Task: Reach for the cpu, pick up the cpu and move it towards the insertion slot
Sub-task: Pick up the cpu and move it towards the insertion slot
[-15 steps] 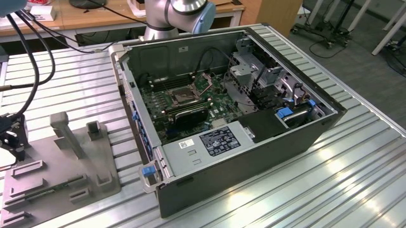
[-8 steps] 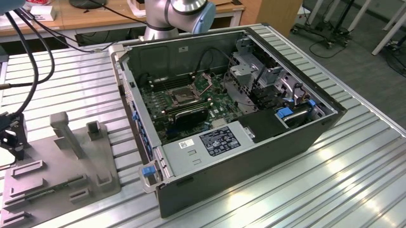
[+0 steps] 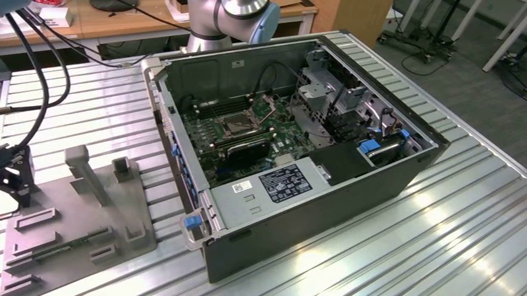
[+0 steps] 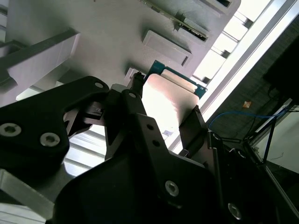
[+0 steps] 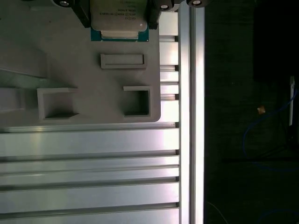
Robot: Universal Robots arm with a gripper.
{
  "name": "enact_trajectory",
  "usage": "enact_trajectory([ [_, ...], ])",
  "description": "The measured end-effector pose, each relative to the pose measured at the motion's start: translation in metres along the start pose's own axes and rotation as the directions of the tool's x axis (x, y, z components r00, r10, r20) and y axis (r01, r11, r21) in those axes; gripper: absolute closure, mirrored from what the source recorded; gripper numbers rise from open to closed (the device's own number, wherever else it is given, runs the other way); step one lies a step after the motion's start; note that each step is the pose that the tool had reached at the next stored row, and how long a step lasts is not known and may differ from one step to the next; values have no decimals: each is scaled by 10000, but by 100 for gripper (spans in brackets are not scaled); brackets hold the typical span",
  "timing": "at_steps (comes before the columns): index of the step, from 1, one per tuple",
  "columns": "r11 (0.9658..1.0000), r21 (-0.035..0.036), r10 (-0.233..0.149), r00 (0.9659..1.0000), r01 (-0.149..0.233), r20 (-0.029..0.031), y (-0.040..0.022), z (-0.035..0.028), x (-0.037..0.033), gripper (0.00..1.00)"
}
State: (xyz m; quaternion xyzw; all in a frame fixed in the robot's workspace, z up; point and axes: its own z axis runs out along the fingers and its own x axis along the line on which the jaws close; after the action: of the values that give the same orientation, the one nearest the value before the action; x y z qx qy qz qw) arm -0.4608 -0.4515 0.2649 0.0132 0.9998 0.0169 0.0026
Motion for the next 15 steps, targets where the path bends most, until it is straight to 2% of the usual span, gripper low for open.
enact_trajectory([
  [15, 10000, -1, 0, 10000, 0, 1, 2, -57, 0, 45],
])
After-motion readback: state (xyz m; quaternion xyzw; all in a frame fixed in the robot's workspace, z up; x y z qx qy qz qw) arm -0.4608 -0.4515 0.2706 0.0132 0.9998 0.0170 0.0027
